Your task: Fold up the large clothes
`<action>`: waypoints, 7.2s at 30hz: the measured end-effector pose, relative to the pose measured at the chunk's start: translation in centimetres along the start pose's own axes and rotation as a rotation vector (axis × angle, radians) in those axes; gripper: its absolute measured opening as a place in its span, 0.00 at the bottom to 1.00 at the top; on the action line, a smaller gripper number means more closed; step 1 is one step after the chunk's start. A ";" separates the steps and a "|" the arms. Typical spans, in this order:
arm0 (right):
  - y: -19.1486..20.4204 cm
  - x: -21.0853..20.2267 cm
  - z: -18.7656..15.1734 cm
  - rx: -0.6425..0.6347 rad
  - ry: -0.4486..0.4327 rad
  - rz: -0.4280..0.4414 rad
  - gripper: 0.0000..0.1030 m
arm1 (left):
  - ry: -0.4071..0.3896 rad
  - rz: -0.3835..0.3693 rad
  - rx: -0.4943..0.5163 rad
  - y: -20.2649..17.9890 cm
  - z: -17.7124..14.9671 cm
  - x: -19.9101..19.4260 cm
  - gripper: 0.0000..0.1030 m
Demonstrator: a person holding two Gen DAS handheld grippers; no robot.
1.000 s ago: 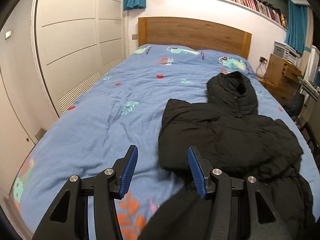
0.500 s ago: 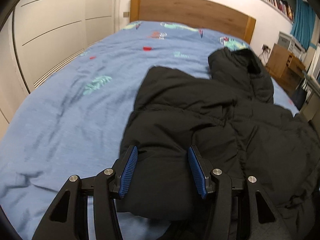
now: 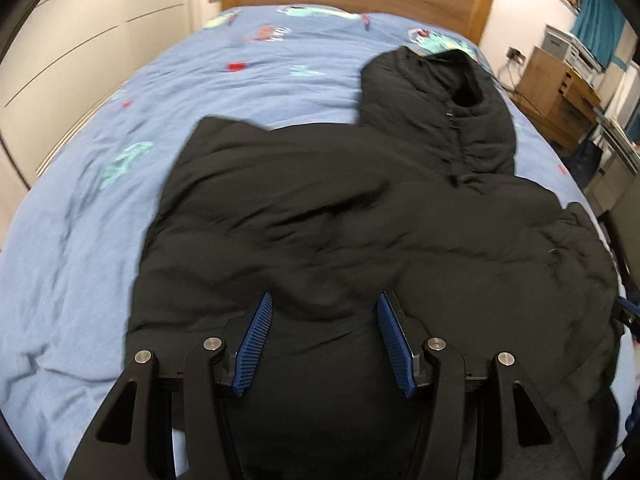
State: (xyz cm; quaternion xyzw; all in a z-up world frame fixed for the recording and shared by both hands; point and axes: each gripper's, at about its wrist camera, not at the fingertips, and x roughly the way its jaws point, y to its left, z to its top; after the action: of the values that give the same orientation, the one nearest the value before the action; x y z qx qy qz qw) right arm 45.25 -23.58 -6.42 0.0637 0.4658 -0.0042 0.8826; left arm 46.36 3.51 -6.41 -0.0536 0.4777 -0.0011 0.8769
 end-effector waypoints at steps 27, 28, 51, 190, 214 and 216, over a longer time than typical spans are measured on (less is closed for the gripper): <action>11.3 4.0 11.7 -0.304 -0.041 0.240 0.52 | -0.137 -0.038 0.065 -0.1 11.8 1.5 0.65; 12.6 3.9 11.0 -0.324 -0.036 0.259 0.52 | -0.140 -0.015 0.061 0.9 11.3 1.0 0.65; 16.7 3.5 0.6 -0.494 0.102 0.231 0.52 | 0.080 -0.071 0.127 -0.2 -3.7 0.4 0.65; 2.9 8.5 22.6 -0.117 -0.095 0.158 0.69 | -0.120 -0.126 0.111 0.7 23.3 6.8 0.91; 2.6 23.9 31.1 0.115 0.033 0.236 0.16 | 0.114 -0.156 0.005 -5.5 27.6 21.0 0.12; 2.9 22.8 31.0 0.088 0.028 0.243 0.10 | 0.094 -0.174 -0.011 -5.2 27.5 19.6 0.10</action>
State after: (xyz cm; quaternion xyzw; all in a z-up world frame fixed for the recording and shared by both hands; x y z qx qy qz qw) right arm 83.88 -23.10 -7.57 0.1586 0.4662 0.0833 0.8663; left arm 80.32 -0.11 -7.56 -0.0996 0.5117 -0.0770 0.8499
